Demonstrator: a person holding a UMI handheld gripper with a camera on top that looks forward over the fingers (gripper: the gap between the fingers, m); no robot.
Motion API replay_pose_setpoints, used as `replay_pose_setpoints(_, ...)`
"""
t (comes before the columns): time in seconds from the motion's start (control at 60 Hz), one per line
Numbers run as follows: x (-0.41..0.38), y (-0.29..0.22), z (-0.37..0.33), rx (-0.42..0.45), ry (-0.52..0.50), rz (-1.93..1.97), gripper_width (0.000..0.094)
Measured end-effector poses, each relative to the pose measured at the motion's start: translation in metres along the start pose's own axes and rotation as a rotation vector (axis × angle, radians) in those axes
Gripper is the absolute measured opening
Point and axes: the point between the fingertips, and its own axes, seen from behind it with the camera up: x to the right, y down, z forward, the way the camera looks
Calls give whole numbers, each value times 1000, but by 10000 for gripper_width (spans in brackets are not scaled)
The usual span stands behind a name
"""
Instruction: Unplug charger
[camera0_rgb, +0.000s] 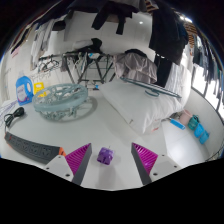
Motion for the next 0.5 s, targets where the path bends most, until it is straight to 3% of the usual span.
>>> replay_pose_setpoints(0.15,12,-38,-107,50,55,25,853)
replay_pose_setpoints(0.267,-3,-50,-212,62,26,69,853)
replay_pose_setpoints(0.5,-50,-8,-381,34,-64,102,854)
